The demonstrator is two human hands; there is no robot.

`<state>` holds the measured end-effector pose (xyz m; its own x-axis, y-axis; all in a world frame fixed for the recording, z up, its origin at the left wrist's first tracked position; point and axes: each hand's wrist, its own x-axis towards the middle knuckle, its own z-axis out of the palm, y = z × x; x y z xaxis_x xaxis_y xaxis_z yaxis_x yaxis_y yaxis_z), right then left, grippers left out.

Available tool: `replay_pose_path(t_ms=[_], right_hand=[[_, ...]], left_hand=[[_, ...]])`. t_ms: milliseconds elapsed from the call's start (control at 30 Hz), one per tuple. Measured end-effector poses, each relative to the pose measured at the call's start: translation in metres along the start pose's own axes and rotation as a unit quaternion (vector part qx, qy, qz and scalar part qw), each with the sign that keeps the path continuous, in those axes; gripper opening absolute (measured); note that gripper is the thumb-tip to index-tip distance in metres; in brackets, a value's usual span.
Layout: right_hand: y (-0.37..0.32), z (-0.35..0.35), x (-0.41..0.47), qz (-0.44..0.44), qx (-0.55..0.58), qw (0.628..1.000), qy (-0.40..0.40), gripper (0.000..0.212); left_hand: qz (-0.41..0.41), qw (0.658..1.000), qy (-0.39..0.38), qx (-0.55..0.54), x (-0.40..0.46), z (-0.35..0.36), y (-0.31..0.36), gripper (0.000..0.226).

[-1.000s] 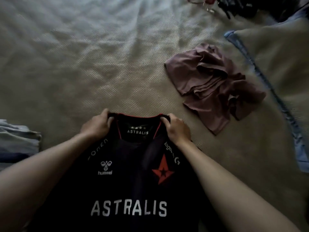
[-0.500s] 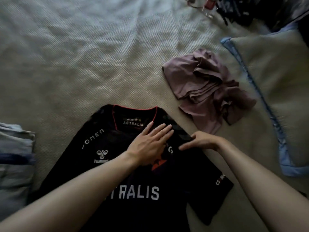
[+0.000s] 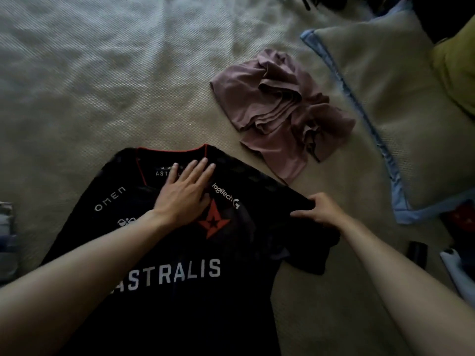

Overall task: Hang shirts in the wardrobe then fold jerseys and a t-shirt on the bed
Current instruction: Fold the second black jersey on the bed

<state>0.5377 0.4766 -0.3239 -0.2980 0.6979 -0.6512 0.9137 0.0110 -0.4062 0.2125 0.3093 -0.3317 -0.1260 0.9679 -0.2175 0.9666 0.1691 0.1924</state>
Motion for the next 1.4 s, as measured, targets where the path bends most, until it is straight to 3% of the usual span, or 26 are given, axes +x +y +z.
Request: replay_pose_path(t_ms=[100,167,233,300,367,433,500,533,633,767,833,933,1000,1133,1200,1300,1333,1400], right_hand=[[0.005,-0.003,-0.004,0.041,-0.107,0.985,0.127,0.033],[-0.003,0.0,-0.015,0.054,-0.257,0.941,0.213,0.035],[-0.022,0.011,-0.024,0.009,-0.323,0.904,0.279,0.035],[-0.055,0.033,-0.031,-0.073,-0.314,0.899,0.296,0.034],[-0.101,0.065,-0.042,-0.162,-0.276,0.913,0.252,0.032],[-0.154,0.104,-0.057,-0.231,-0.235,0.927,0.179,0.031],[-0.204,0.141,-0.072,-0.274,-0.181,0.939,0.096,0.029],[-0.225,0.159,-0.079,-0.284,-0.147,0.946,0.054,0.028],[-0.276,0.205,-0.094,-0.273,-0.073,0.957,-0.069,0.03],[-0.315,0.243,-0.106,-0.256,-0.073,0.957,-0.116,0.051],[-0.326,0.255,-0.109,-0.252,-0.099,0.957,-0.105,0.059],[-0.341,0.267,-0.111,-0.251,-0.07,0.962,-0.08,0.058],[-0.352,0.274,-0.112,-0.249,-0.036,0.965,-0.075,0.056],[-0.37,0.283,-0.117,-0.216,-0.005,0.97,-0.109,0.064],[-0.372,0.285,-0.12,-0.203,-0.002,0.973,-0.112,0.062],[-0.373,0.284,-0.122,-0.192,-0.006,0.975,-0.111,0.059],[-0.374,0.284,-0.122,-0.19,-0.014,0.975,-0.115,0.059],[-0.374,0.285,-0.123,-0.186,-0.036,0.974,-0.126,0.061]], left_hand=[[-0.089,0.995,0.035,0.014,-0.032,-0.017,-0.049,0.075],[-0.166,0.985,0.047,0.021,-0.056,-0.03,-0.082,0.074],[-0.27,0.963,0.019,-0.014,-0.084,-0.043,-0.108,0.07],[-0.378,0.922,-0.027,-0.085,-0.111,-0.047,-0.132,0.071],[-0.436,0.88,-0.096,-0.161,-0.134,-0.044,-0.148,0.075],[-0.431,0.87,-0.142,-0.196,-0.153,-0.038,-0.157,0.059],[-0.405,0.883,-0.121,-0.204,-0.166,-0.035,-0.163,0.023],[-0.397,0.888,-0.104,-0.207,-0.17,-0.035,-0.166,0.015],[-0.397,0.895,-0.026,-0.202,-0.177,-0.045,-0.174,0.022],[-0.369,0.908,0.083,-0.178,-0.187,-0.073,-0.198,0.022],[-0.362,0.912,0.076,-0.179,-0.194,-0.09,-0.216,0.023],[-0.347,0.912,-0.041,-0.216,-0.197,-0.117,-0.24,0.038],[-0.339,0.884,-0.157,-0.281,-0.199,-0.132,-0.25,0.049],[-0.342,0.755,-0.36,-0.429,-0.206,-0.14,-0.243,0.035],[-0.324,0.73,-0.387,-0.461,-0.211,-0.135,-0.239,0.03],[-0.352,0.71,-0.337,-0.507,-0.214,-0.129,-0.246,0.031],[-0.369,0.722,-0.303,-0.5,-0.217,-0.13,-0.249,0.03],[-0.368,0.816,-0.215,-0.391,-0.222,-0.138,-0.258,0.025]])
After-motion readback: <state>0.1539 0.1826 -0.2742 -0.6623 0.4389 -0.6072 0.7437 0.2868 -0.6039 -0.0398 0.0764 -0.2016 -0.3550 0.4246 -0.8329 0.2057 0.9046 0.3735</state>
